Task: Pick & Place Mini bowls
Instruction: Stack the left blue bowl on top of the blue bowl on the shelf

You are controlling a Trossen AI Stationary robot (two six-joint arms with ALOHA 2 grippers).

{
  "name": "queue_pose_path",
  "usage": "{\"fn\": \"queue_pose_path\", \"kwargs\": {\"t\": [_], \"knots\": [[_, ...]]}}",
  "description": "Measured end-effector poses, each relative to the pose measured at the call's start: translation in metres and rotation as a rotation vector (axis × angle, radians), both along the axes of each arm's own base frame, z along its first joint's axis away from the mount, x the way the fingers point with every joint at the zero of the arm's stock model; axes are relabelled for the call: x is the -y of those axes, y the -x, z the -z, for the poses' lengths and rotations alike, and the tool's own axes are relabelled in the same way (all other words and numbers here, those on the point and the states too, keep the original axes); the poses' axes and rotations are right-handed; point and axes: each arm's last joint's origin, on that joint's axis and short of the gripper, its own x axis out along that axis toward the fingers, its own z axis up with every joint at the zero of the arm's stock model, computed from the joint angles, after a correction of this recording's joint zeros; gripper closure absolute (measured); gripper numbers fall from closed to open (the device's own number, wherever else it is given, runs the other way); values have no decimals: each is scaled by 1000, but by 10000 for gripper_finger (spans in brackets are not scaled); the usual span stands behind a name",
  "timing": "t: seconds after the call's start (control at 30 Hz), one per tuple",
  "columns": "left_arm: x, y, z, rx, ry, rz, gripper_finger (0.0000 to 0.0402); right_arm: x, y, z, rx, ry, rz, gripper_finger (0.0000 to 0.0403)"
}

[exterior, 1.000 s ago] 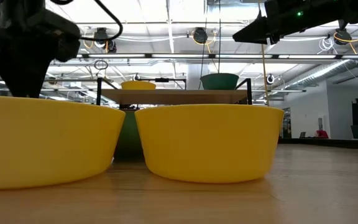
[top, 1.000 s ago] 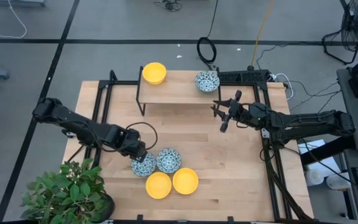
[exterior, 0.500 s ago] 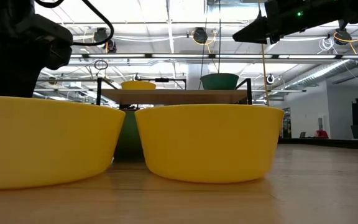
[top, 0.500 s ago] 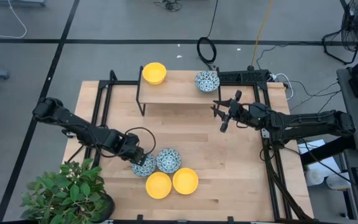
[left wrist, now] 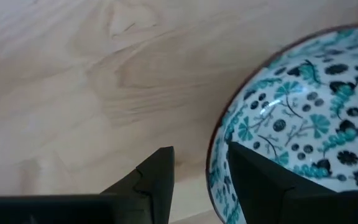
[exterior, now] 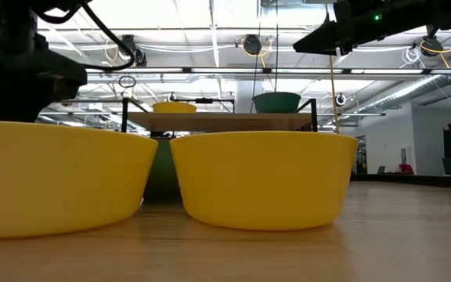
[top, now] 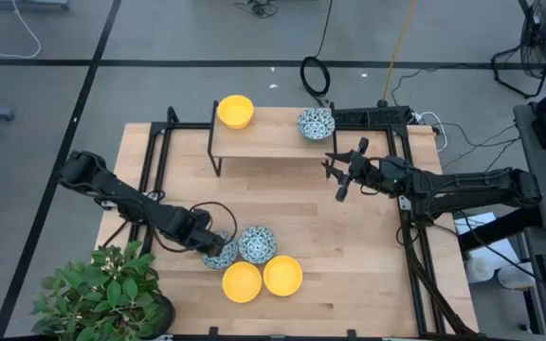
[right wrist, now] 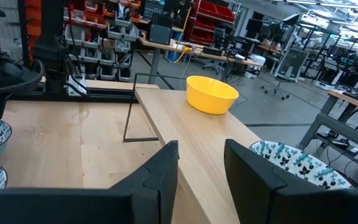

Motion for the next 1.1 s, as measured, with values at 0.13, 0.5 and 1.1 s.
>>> {"fn": "queue_pose_path", "kwargs": {"t": [0.13, 0.5, 1.1], "knots": [[-2, 3, 1, -34, -15, -35, 250, 0, 0, 0, 0, 0, 0, 287], [-17, 12, 0, -134, -164, -124, 250, 0, 0, 0, 0, 0, 0, 287], [-12, 14, 0, -155, -96, -169, 250, 0, 0, 0, -1, 0, 0, 287]]}}
